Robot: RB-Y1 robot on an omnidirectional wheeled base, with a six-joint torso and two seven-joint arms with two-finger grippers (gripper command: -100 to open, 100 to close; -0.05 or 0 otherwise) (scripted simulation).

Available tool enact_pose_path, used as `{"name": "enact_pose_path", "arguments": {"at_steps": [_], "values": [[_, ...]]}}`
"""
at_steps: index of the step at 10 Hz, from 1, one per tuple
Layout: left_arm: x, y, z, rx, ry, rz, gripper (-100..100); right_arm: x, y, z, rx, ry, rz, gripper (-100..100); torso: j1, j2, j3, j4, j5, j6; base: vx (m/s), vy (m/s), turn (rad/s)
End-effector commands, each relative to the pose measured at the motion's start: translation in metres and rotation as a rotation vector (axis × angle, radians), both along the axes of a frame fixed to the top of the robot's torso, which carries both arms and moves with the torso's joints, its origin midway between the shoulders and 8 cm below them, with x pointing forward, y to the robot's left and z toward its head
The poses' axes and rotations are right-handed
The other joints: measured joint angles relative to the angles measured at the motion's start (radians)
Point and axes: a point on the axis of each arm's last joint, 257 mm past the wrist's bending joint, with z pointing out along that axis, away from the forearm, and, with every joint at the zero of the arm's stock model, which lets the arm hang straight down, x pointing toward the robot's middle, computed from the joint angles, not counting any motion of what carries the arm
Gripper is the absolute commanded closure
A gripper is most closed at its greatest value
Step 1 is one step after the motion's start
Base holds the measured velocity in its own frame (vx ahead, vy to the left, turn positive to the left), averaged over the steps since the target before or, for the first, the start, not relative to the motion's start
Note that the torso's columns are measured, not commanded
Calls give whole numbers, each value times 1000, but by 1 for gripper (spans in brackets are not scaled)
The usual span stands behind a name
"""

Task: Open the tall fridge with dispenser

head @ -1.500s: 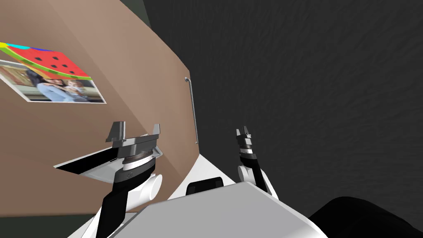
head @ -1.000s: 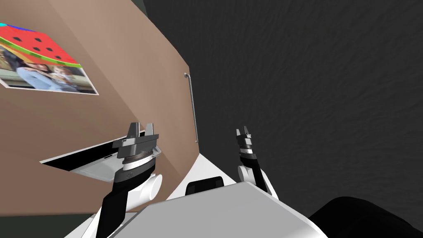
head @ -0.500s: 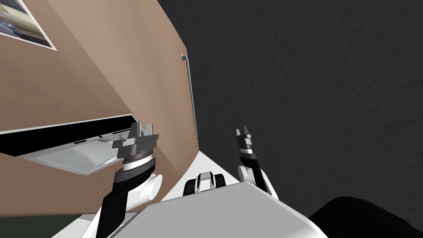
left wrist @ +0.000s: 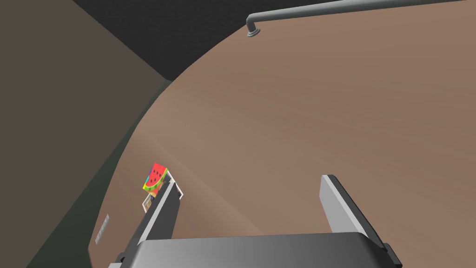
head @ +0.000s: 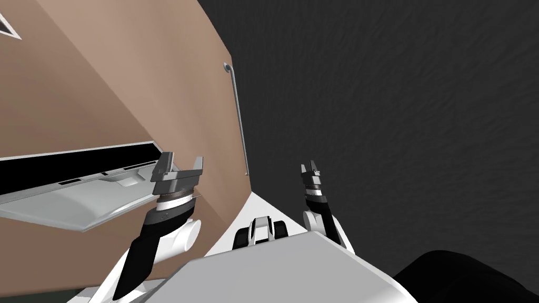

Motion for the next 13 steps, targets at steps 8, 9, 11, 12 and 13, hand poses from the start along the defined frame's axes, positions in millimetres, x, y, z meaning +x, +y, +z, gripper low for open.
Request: {"name": "enact_pose_path", "arguments": {"at_steps": [8,9,11,12,13], "values": [[51,74,20,33,82,138,-100,0,0,0,0,0,0,0,0,0,0,0,0,0,-35,-18,-149],[56,89,26,23,89,164,-100,0,0,0,0,0,0,0,0,0,0,0,0,-1,-28,-18,-149],[61,104,31,10,96,190,-100,0,0,0,0,0,0,0,-1,0,0,0,0,0,-36,-27,-177],[65,120,37,-7,103,216,-100,0,0,0,0,0,0,0,0,0,0,0,0,-1,-25,-26,-166],[65,120,37,-7,104,217,-100,0,0,0,0,0,0,0,0,-1,0,0,0,0,-20,-19,-72]]}}
